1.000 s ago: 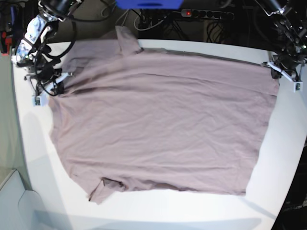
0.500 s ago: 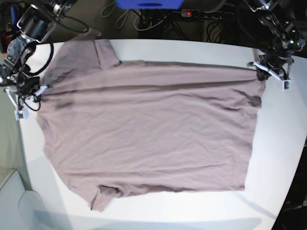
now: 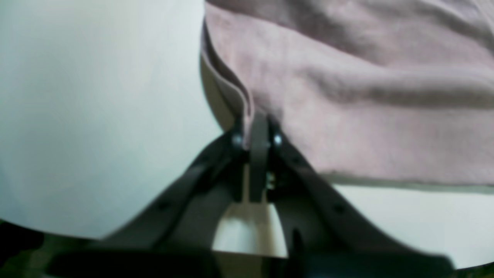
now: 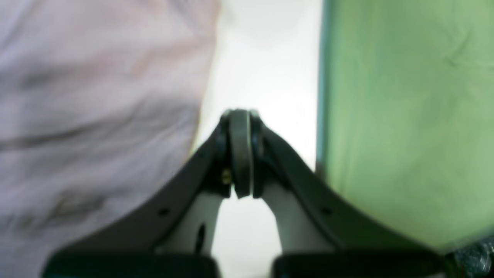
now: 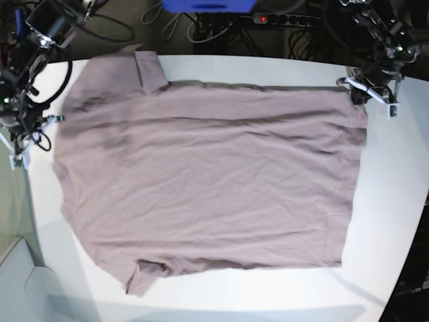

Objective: Layout the t-shirt on the table in an organized manner, then fold the t-shirt properly
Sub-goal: 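Lift the collar-end edge with both grippers and pull it taut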

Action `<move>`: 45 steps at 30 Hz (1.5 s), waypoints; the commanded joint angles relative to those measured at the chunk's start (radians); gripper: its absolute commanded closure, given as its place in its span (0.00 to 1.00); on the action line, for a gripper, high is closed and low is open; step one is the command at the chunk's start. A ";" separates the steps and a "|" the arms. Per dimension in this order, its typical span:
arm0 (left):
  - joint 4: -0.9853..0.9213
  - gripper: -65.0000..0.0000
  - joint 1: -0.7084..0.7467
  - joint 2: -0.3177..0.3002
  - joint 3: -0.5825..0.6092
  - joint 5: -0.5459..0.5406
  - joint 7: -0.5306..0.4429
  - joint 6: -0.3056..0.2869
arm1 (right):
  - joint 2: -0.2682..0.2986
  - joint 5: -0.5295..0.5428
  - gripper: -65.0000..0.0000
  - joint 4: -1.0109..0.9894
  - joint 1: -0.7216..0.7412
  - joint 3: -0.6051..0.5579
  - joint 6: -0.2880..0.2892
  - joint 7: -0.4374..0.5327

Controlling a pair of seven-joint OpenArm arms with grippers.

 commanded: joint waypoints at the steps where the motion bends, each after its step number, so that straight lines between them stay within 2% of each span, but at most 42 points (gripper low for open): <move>1: 0.002 1.00 0.010 -0.006 -0.002 0.041 0.047 0.003 | -0.018 0.011 1.00 0.073 -0.022 0.001 0.001 -0.014; 3: 0.002 1.00 0.004 -0.004 0.001 0.044 0.047 0.003 | -0.087 0.011 0.98 0.181 -0.076 0.001 0.001 -0.064; 8: 0.004 1.00 0.002 -0.004 0.001 0.041 0.047 0.003 | -0.217 0.011 0.79 0.270 -0.189 0.004 0.001 -0.092; 12: 0.004 1.00 0.002 -0.006 0.003 0.041 0.047 0.003 | -0.229 0.012 0.60 0.265 -0.232 0.001 0.001 -0.087; 15: 0.004 1.00 0.002 -0.006 0.003 0.041 0.047 0.003 | -0.225 0.012 0.53 0.239 -0.232 0.002 0.001 -0.087; 23: 0.004 1.00 0.002 -0.006 0.003 0.041 0.047 0.003 | -0.228 0.012 0.53 0.150 -0.246 0.004 0.001 -0.087; 28: 0.004 1.00 0.002 -0.006 0.001 0.041 0.047 0.003 | -0.249 0.012 0.52 0.143 -0.254 0.002 0.001 -0.087; 40: 0.004 1.00 0.002 -0.006 0.001 0.041 0.047 0.003 | -0.252 0.012 0.54 0.090 -0.277 0.002 0.001 -0.084; 43: 0.004 1.00 0.002 -0.006 0.001 0.041 0.047 0.003 | -0.249 0.012 0.64 0.044 -0.274 0.001 0.001 -0.083; 45: 0.004 1.00 0.002 -0.006 0.001 0.041 0.047 0.003 | -0.249 0.012 0.80 0.032 -0.275 0.001 0.001 -0.060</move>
